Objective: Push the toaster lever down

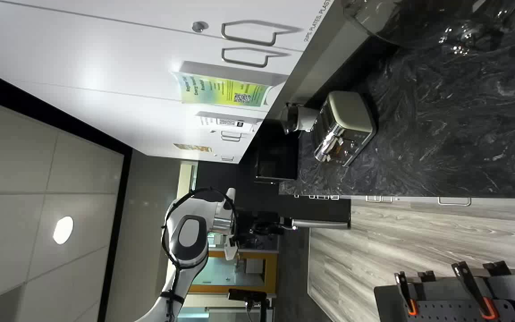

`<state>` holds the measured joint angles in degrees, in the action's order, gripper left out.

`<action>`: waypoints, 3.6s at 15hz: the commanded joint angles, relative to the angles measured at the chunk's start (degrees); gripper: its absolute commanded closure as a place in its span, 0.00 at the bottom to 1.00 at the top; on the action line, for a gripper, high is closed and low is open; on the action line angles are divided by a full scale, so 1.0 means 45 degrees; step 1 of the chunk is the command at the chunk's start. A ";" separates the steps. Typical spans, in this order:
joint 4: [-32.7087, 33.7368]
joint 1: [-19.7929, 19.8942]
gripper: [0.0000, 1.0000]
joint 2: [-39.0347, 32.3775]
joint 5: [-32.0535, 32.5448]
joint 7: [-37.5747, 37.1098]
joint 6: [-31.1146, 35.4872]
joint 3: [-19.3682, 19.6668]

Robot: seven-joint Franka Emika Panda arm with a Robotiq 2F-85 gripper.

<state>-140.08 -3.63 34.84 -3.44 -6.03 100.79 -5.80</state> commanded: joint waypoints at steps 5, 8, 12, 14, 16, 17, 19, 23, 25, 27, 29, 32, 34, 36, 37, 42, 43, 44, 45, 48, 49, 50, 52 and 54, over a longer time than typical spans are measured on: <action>0.0025 -0.0015 0.00 -0.0006 0.0011 -0.0005 -0.0025 0.0016; 0.0195 0.0039 0.00 -0.0539 0.0079 -0.0244 0.0827 -0.0154; 0.0511 0.0117 0.00 -0.1840 0.0255 -0.0436 0.3448 -0.0302; 0.0667 0.0172 0.00 -0.2698 0.0538 -0.0602 0.4936 -0.0432; 0.0905 0.0308 0.00 -0.3670 0.1094 -0.1137 0.6289 -0.0658; 0.1012 0.0359 0.00 -0.4110 0.1447 -0.1462 0.6870 -0.0737; 0.1322 0.0496 0.00 -0.5077 0.2376 -0.2361 0.7872 -0.0928; 0.2299 0.0502 0.00 -0.6959 0.4281 -0.4085 0.9126 -0.0945; 0.2945 0.0336 0.00 -0.7870 0.5007 -0.4734 0.9457 -0.0757; 0.3651 0.0089 0.00 -0.8747 0.5204 -0.4935 0.9526 -0.0549; 0.4237 -0.0170 0.00 -0.9384 0.4727 -0.4514 0.9475 -0.0428; 0.3943 -0.0421 0.00 -0.9223 0.4528 -0.4342 0.9463 -0.0209; 0.4142 -0.0534 0.00 -0.9414 0.4462 -0.4335 0.9465 -0.0201; 0.4184 -0.0558 0.00 -0.9421 0.4456 -0.4336 0.9465 -0.0197; 0.4288 -0.0536 0.00 -0.9561 0.4303 -0.4186 0.9651 -0.0173; 0.5177 -0.0746 0.00 -1.0727 0.4334 -0.3894 1.0025 0.0020; 0.5364 -0.0816 0.00 -1.1002 0.4401 -0.3903 1.0157 0.0103; 0.5548 -0.0866 0.25 -1.1293 0.4376 -0.3828 1.0342 0.0182; 0.5741 -0.0933 0.28 -1.1557 0.4371 -0.3738 1.0489 0.0283; 0.6384 -0.1141 0.51 -1.2388 0.4397 -0.3702 1.0800 0.0616; 0.6580 -0.1212 0.58 -1.2622 0.4373 -0.3610 1.0816 0.0714; 0.6807 -0.1264 0.66 -1.2884 0.4316 -0.3559 1.0848 0.0801; 0.7180 -0.1383 0.81 -1.3303 0.4223 -0.3520 1.0862 0.0953; 0.7476 -0.1442 0.97 -1.3667 0.4099 -0.3442 1.0920 0.1019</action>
<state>-109.63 -8.74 -23.84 16.87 -23.81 149.08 -2.71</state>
